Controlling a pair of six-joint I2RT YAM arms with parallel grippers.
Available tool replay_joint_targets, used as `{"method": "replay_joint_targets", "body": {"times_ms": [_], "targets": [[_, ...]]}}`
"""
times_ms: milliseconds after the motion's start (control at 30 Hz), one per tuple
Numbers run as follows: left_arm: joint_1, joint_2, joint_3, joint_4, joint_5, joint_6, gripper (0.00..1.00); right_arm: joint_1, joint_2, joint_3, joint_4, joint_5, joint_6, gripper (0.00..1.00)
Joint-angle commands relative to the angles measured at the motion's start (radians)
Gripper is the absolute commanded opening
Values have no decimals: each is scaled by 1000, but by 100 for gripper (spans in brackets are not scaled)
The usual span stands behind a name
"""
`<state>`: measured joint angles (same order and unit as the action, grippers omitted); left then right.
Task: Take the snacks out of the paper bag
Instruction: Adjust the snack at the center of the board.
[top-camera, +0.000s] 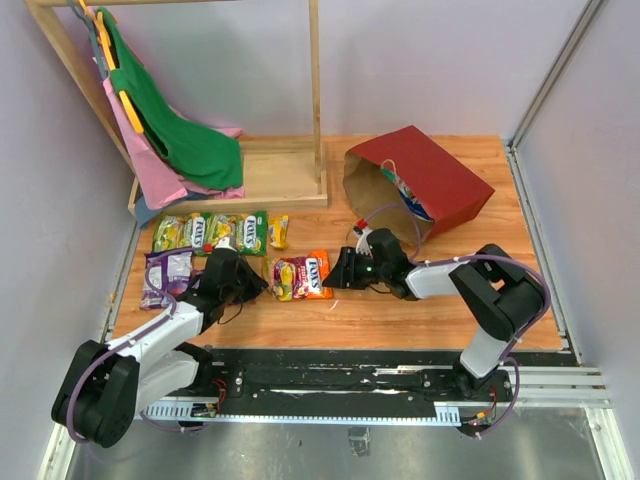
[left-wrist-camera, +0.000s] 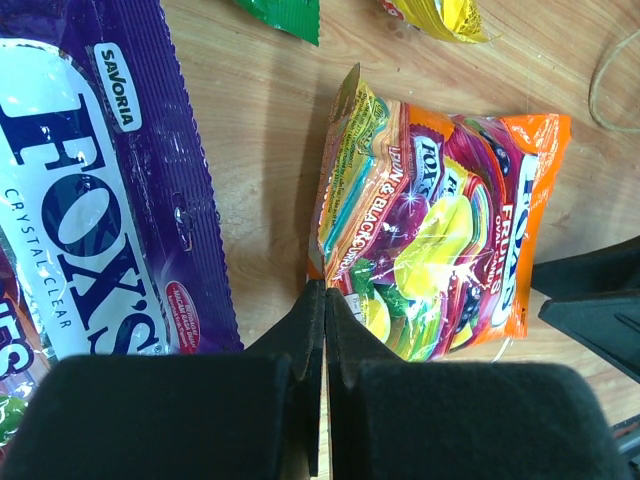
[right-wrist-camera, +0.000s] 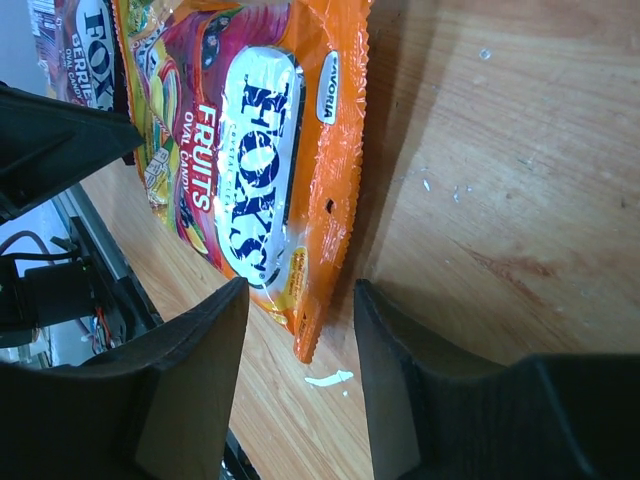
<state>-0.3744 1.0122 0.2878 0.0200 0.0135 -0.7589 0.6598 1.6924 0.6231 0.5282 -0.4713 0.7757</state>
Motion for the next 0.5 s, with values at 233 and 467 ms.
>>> {"method": "replay_joint_targets", "body": {"times_ms": [233,467], "targets": [[6,1,12,4,18,20,1,-8,79,-8,92,-45,44,33],[8,-22,28,-29,14,28,1,-8,53,-7,72,-47,33,1]]}}
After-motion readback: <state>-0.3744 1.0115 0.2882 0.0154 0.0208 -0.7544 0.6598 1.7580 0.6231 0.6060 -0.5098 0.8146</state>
